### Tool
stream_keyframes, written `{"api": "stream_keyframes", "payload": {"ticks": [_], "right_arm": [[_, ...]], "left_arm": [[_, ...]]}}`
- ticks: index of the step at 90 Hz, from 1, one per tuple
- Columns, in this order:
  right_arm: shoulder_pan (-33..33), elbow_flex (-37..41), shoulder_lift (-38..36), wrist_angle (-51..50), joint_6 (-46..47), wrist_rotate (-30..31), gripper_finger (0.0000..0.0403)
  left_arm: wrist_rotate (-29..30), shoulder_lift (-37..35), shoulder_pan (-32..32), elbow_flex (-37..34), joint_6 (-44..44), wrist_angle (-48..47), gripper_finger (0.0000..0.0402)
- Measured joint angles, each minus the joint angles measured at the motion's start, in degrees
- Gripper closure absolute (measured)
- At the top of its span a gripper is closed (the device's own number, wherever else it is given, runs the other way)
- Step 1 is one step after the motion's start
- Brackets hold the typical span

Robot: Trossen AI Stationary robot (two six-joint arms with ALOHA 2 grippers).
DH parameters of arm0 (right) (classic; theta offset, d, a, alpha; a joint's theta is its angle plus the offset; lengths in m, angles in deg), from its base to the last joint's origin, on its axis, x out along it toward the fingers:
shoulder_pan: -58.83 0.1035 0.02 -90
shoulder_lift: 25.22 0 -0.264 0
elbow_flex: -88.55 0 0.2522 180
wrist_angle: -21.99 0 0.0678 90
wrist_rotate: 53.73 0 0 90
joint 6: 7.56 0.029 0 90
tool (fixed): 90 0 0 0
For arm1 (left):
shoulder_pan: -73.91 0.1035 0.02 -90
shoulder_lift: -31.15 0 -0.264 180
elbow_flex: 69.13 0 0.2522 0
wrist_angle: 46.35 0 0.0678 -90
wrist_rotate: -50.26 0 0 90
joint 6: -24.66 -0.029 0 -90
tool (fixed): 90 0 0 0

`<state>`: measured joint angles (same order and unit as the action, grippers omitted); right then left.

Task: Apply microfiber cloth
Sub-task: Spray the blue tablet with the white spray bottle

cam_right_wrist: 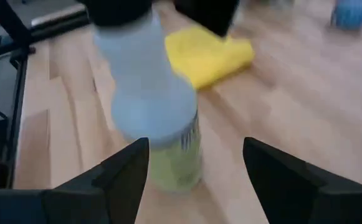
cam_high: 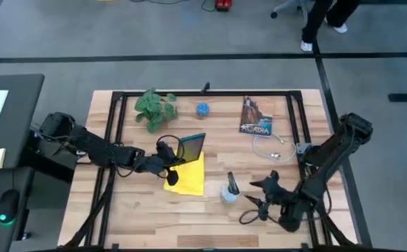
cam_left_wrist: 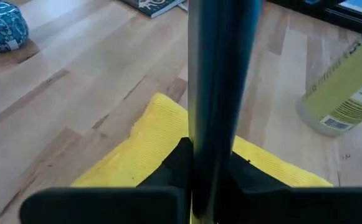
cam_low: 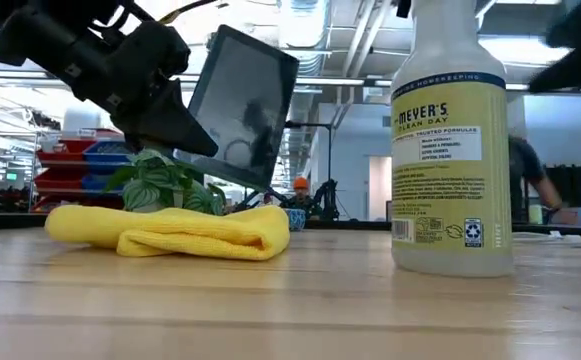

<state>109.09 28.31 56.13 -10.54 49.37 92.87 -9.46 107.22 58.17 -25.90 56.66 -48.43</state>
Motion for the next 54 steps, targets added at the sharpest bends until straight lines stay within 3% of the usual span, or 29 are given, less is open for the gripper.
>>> {"api": "stream_keyframes", "payload": {"ticks": [29, 54], "right_arm": [[-14.08, 0.18, -3.84, 10.39, -32.11, -23.41, 0.0154], [-18.35, 0.22, -4.12, 7.41, -38.33, -33.29, 0.0145]], "left_arm": [[0.04, 0.0, 2.44, -0.02, 0.37, 7.14, 0.0388], [0.13, 0.0, 3.68, -0.02, 0.41, 7.78, 0.0388]]}}
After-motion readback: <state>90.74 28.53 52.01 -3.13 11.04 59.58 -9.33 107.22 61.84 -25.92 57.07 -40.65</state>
